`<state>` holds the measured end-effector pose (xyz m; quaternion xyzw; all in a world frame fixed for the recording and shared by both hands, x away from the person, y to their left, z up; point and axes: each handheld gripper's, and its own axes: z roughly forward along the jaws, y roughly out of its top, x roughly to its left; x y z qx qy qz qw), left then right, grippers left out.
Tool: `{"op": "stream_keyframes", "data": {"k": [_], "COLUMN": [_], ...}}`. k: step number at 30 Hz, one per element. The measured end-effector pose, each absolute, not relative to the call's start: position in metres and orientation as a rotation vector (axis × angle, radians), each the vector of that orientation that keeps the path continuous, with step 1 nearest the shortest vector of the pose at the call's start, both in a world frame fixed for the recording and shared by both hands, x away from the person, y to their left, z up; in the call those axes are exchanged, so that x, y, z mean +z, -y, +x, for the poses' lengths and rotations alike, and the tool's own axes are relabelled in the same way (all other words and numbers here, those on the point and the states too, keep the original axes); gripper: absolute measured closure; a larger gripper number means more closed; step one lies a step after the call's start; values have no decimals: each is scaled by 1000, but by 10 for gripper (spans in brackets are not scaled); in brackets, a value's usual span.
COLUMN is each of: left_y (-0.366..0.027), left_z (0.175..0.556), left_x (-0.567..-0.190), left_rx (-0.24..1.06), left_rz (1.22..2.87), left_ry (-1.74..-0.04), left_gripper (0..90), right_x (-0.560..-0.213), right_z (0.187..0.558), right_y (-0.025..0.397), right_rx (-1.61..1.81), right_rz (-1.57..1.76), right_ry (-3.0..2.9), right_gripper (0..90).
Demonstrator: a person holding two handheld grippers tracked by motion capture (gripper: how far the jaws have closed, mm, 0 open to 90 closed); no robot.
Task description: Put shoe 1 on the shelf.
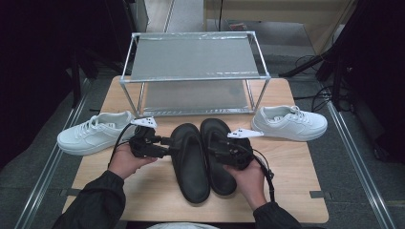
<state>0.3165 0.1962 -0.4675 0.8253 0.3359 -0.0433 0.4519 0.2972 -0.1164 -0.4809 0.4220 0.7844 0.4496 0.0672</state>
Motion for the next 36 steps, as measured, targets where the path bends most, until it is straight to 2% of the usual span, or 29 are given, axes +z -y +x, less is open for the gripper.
{"op": "stream_keyframes", "data": {"k": [19,22,29,36], "left_y": [-201,-204,-213,-215], "left_z": [317,316,316,316], "left_x": [-469,-469,-469,-471], "left_rx": [-89,-84,-88,-72], "left_rz": [2036,2022,1991,2005], "left_ry": [-838,-849,-879,-892], "left_gripper": [395,394,392,388], "right_x": [-511,-515,-522,-521], "right_z": [297,296,298,298], "right_y": [82,76,70,70], "right_rx": [1256,1213,1190,1172], "right_rz": [1290,1275,1287,1266], "right_ry": [-2389,-2372,-2368,-2369], "right_gripper": [385,419,428,521]}}
